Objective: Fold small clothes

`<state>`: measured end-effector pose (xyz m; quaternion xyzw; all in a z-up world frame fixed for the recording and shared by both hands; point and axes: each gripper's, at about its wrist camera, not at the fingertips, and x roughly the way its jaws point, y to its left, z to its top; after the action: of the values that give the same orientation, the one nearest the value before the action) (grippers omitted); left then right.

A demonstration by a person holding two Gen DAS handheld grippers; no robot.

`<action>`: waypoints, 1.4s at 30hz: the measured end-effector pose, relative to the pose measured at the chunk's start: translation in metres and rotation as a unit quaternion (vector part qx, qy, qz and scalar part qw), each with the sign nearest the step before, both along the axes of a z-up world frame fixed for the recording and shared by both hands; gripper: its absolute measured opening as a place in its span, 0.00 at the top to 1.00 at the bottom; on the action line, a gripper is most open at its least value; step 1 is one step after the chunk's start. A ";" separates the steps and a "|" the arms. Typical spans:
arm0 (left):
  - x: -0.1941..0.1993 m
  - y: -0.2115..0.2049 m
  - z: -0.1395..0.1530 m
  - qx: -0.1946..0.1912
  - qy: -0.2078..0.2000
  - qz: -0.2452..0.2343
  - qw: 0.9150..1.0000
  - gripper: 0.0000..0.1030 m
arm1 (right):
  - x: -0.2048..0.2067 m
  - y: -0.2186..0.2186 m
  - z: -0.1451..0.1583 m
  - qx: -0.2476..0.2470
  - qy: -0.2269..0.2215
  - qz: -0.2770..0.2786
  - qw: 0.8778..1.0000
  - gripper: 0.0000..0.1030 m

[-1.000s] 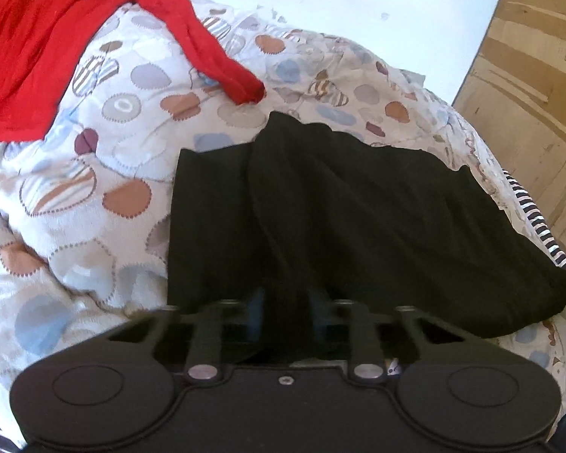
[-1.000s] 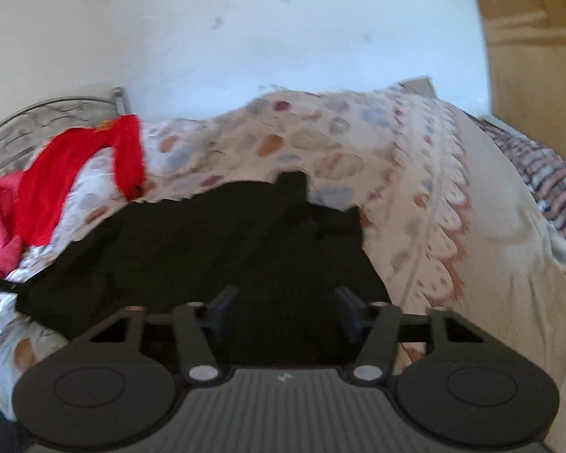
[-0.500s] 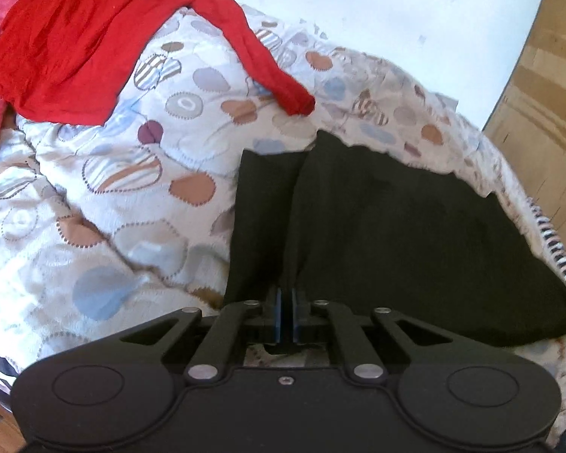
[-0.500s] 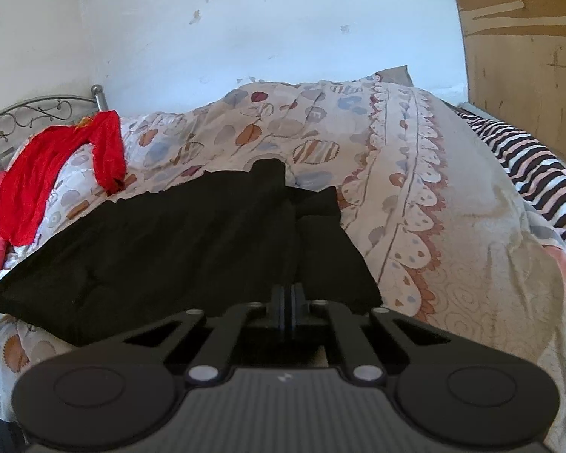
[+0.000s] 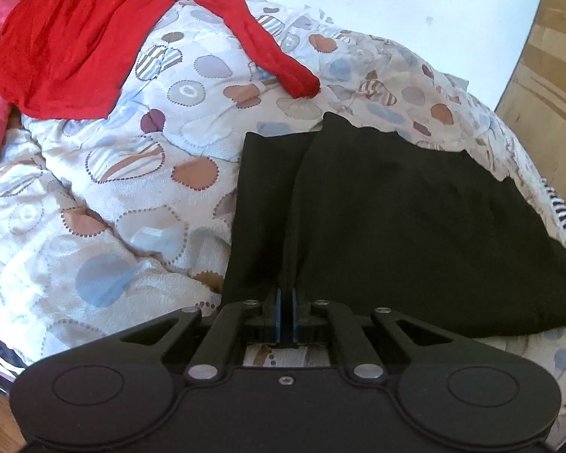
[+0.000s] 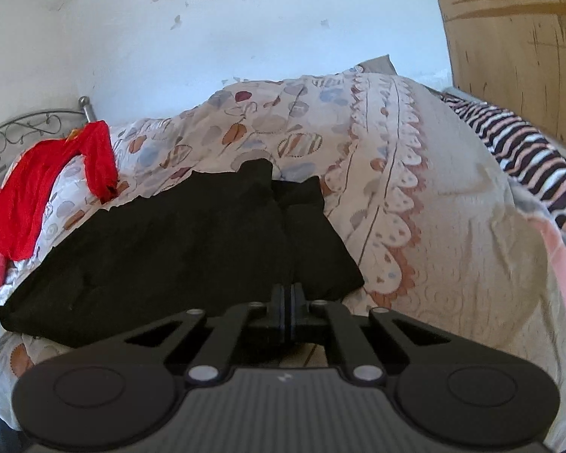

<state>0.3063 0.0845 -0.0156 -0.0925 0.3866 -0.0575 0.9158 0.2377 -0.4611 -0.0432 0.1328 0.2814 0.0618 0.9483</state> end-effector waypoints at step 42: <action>-0.060 -0.016 0.014 0.000 -0.063 0.028 0.998 0.13 | -0.032 0.022 0.003 -0.046 -0.033 -0.017 0.998 0.32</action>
<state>0.2466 0.0685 -0.0018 -0.0998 0.3249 -0.0376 0.9397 0.2052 -0.4396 -0.0405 0.0912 0.2504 0.0374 0.9631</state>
